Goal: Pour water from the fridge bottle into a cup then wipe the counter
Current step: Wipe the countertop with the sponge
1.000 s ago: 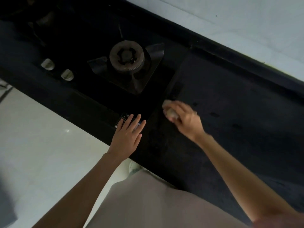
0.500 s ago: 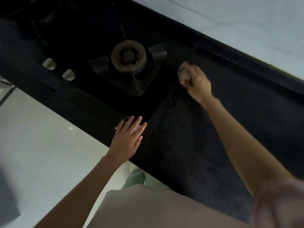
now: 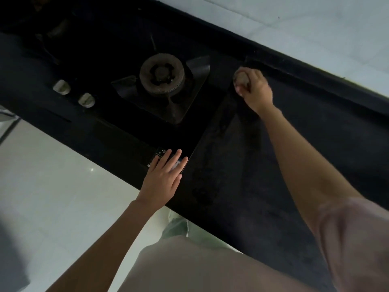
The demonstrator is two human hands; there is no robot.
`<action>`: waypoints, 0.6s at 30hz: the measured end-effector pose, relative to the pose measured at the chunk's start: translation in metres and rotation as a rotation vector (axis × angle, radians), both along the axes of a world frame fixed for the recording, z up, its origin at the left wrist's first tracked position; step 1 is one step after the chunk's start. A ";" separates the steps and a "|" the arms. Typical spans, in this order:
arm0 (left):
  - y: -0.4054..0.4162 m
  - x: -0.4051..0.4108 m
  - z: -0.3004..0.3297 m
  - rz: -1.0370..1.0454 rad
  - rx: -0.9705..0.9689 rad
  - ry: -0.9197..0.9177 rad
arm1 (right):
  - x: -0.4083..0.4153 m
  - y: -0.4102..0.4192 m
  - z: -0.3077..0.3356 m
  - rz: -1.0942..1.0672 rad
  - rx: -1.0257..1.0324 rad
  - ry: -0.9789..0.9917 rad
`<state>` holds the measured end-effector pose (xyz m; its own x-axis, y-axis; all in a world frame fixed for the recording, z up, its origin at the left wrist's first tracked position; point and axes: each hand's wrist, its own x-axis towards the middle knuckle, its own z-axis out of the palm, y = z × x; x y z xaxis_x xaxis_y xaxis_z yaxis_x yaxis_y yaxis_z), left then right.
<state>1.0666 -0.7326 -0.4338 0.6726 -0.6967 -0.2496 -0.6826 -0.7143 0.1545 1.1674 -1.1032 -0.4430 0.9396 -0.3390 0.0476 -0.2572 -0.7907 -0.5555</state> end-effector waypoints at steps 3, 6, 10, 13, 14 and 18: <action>0.001 0.001 0.000 -0.010 -0.015 -0.011 | 0.003 0.009 0.001 -0.074 -0.046 0.033; 0.001 0.000 0.002 -0.015 -0.015 -0.018 | -0.034 0.048 -0.002 0.054 -0.089 -0.009; 0.000 -0.001 0.005 -0.018 -0.001 -0.025 | -0.128 0.125 -0.003 0.224 -0.055 -0.078; 0.002 0.002 0.006 -0.021 -0.033 -0.009 | -0.189 0.175 -0.002 0.266 -0.022 -0.082; 0.005 0.003 0.007 -0.033 -0.045 -0.004 | -0.199 0.183 -0.002 0.257 -0.016 -0.078; 0.023 0.011 0.010 -0.110 -0.082 -0.036 | -0.181 0.173 -0.001 0.194 -0.018 -0.029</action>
